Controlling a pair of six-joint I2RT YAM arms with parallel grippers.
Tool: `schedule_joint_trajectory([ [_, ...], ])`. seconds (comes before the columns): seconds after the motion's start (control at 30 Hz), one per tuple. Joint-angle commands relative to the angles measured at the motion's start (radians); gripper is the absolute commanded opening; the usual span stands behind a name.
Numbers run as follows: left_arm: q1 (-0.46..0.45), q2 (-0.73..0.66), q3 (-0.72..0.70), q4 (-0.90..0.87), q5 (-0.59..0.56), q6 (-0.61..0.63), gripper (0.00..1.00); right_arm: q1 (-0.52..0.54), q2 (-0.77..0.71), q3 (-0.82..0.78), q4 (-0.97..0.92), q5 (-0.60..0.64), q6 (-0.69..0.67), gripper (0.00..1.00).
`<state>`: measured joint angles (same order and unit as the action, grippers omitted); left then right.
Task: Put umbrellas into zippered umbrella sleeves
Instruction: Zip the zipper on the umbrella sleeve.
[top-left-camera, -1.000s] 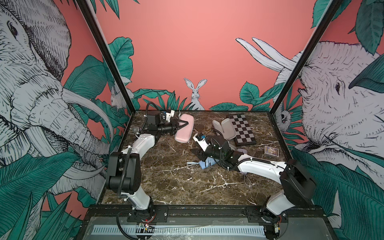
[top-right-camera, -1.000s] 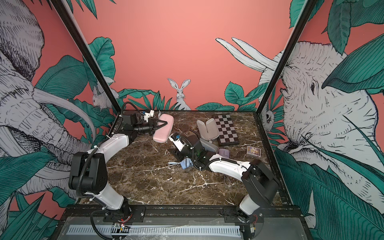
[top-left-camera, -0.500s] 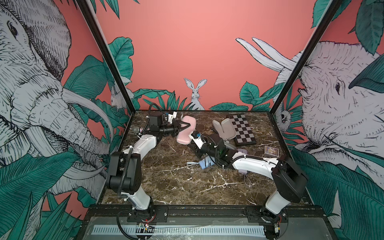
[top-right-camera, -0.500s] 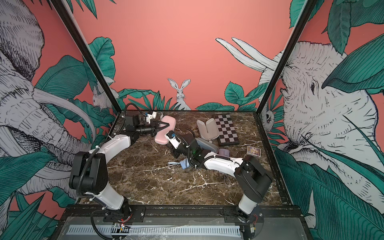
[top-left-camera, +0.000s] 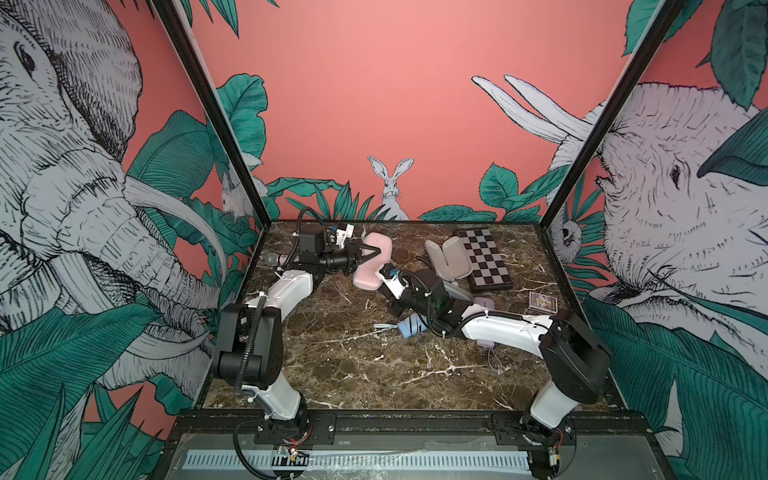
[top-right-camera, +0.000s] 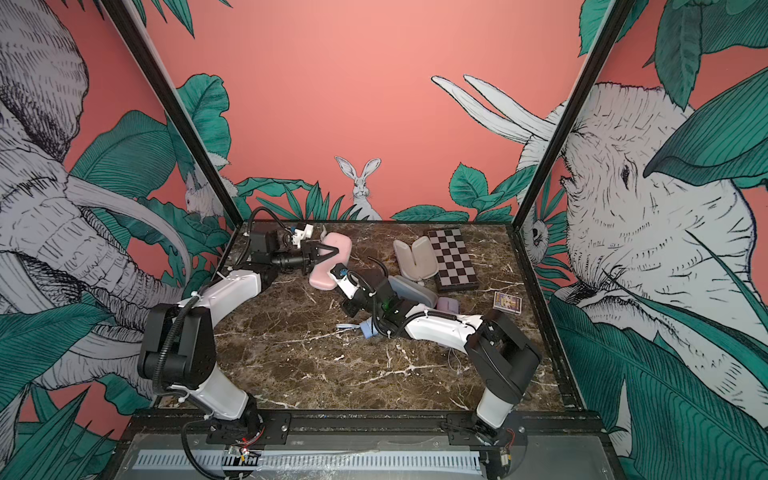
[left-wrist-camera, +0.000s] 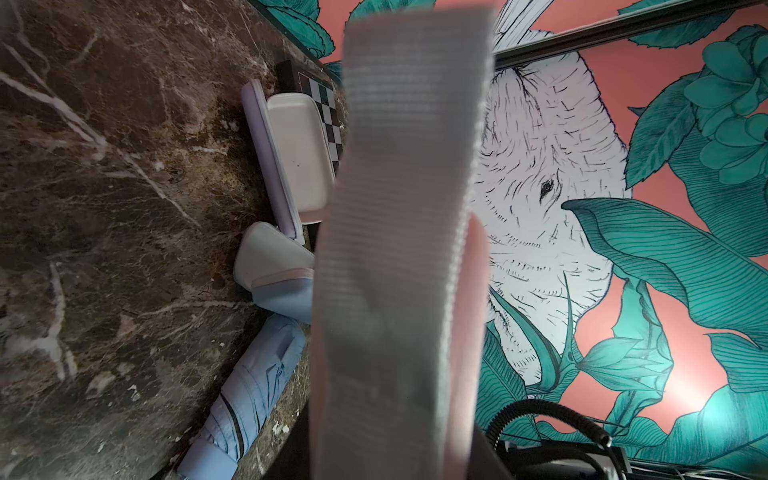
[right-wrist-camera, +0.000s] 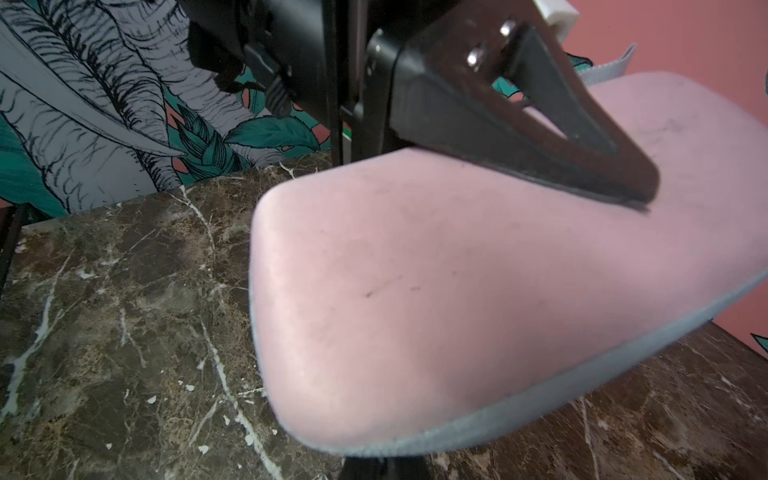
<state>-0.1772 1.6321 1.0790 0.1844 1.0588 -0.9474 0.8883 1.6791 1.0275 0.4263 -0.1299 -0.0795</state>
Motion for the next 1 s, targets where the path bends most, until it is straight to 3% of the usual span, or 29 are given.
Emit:
schedule_joint_trajectory([
  [0.0, -0.008, -0.070, -0.023, -0.030, 0.085, 0.041, 0.00, -0.030, -0.016, 0.009, 0.051, 0.069, -0.056, 0.00],
  [0.5, -0.040, -0.089, -0.089, -0.114, 0.119, 0.133, 0.00, -0.168, 0.009, 0.085, -0.039, -0.008, -0.095, 0.00],
  [0.97, -0.095, -0.057, -0.088, -0.157, 0.133, 0.191, 0.00, -0.261, 0.146, 0.323, -0.171, -0.097, -0.094, 0.00],
])
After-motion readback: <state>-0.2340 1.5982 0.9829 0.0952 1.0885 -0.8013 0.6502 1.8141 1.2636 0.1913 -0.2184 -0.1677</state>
